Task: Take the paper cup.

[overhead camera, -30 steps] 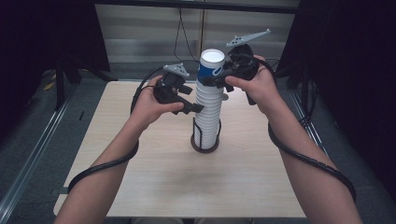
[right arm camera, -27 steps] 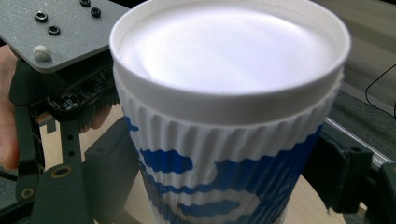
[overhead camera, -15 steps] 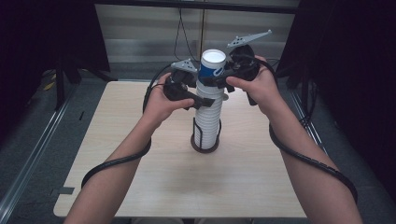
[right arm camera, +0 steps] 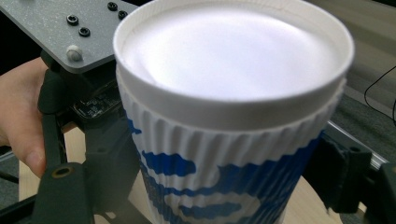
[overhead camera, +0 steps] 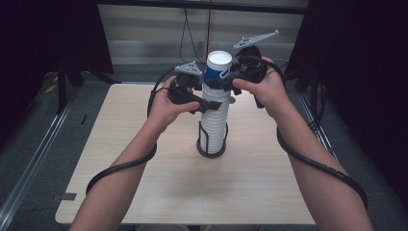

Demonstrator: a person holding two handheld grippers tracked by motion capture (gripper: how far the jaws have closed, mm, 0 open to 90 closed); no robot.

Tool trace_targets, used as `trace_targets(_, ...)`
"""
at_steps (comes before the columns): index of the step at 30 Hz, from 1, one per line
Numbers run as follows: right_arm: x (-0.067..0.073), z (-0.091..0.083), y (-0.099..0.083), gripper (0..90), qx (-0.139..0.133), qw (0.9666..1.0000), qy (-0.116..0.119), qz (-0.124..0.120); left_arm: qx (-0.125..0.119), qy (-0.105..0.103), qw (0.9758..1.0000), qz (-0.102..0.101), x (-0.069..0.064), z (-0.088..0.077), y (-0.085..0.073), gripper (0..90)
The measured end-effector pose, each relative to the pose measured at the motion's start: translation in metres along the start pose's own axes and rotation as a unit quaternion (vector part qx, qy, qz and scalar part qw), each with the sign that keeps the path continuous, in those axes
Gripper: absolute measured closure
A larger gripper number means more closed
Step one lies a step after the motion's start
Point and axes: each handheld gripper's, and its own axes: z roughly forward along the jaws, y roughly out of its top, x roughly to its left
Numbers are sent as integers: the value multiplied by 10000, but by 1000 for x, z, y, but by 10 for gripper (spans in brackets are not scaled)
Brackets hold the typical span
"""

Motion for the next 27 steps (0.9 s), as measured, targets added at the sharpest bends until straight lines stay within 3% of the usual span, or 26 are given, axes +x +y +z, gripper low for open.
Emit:
trace_targets(12,1,-2,2,217,-64,10000,-41,-57,11,16,10000,-1,-1,0,0,141)
trace_targets(17,1,0,-5,203,-285,9996,-32,72,-51,20,10000,-43,0,-1,-2,141)
trace_targets(22,2,9,-13,161,-120,9999,-49,52,-22,23,10000,-46,-1,-1,-1,141)
trace_targets(27,2,12,-15,180,-192,9998,-56,23,-11,16,10000,-57,0,-2,-2,142)
